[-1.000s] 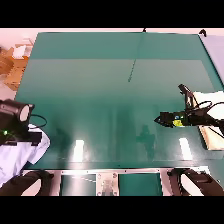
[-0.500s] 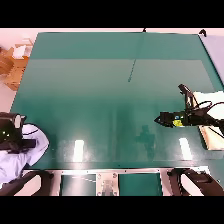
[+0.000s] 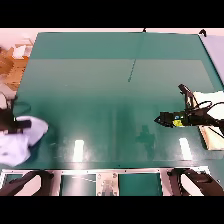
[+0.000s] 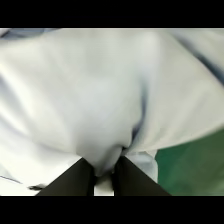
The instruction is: Fold the shirts.
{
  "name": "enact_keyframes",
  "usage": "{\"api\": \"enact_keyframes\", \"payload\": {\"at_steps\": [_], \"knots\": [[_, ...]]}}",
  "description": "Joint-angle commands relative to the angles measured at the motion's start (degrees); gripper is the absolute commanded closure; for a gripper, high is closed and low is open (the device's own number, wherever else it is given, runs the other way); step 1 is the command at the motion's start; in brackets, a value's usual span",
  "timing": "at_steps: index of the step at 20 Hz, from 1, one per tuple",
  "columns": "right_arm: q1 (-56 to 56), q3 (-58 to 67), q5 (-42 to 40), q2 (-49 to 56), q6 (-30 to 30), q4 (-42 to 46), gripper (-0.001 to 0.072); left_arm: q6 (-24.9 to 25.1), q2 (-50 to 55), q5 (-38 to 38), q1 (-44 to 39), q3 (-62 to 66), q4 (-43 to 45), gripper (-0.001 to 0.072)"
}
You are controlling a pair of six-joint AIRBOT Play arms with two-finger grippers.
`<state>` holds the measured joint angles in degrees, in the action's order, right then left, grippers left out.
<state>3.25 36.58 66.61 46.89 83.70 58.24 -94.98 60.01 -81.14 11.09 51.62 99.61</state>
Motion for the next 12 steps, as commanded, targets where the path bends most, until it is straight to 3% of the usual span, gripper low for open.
{"api": "enact_keyframes", "payload": {"at_steps": [1,6,11,12], "knots": [[-0.04,-0.02,0.02,-0.04,0.02,0.0,0.0697,-0.92,-2.56,-1.27,-9.31,16.52,-15.8,0.0683],[-0.04,-0.02,0.0,-0.04,0.02,0.0,0.0697,-5.38,-1.64,15.67,-30.71,24.61,-25.49,0.0683],[-0.04,-0.02,-0.61,-0.04,0.02,-0.07,0.0697,-6.62,12.96,21.42,-42.91,24.61,-26.84,0.0681],[-0.04,-0.02,-1.44,-0.04,0.04,-0.09,0.0697,-6.49,16.31,22.77,-44.28,24.63,-28.57,0.0646]]}}
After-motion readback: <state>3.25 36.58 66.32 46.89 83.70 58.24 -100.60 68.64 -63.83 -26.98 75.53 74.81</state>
